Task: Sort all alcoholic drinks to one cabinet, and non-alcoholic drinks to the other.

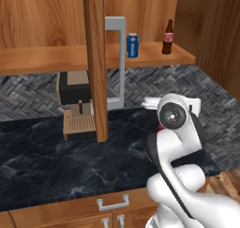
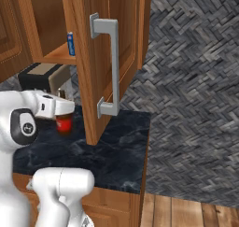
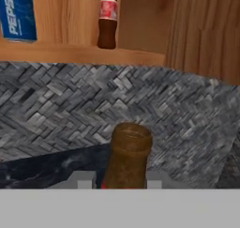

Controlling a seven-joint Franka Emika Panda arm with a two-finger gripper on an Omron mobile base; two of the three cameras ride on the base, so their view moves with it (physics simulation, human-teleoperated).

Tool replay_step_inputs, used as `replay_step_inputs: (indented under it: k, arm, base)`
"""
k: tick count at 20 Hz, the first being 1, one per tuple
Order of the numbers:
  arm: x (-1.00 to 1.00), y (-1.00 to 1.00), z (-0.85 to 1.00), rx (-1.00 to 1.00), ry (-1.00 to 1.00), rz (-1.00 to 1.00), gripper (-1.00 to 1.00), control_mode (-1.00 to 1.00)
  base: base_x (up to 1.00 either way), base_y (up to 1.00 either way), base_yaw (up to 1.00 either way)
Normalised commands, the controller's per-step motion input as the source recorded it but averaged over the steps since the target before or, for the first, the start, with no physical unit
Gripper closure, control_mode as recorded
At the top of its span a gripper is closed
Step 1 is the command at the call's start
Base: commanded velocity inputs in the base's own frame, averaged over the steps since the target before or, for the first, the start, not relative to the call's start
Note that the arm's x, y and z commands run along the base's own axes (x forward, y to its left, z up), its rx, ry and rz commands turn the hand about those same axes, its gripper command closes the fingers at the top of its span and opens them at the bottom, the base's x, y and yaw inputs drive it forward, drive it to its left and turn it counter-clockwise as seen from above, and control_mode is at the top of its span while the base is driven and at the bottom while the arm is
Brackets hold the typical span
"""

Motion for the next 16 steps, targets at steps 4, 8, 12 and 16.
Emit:
replay_step_inputs:
  k: [4, 8, 12, 16]
  arm:
    - [-0.41, 0.00, 0.57, 0.03, 0.11, 0.08, 1.00, -1.00]
    - [-0.40, 0.00, 0.47, 0.01, 0.07, 0.08, 1.00, -1.00]
    - [-0.32, 0.00, 0.43, 0.00, 0.07, 0.06, 1.00, -1.00]
    - [-0.48, 0.00, 0.18, 0.00, 0.00, 0.05, 1.00, -1.00]
  base:
    - [0.00, 0.00, 0.00]
    - [0.00, 0.00, 0.00]
    - [0.00, 0.00, 0.00]
    - [0.00, 0.00, 0.00]
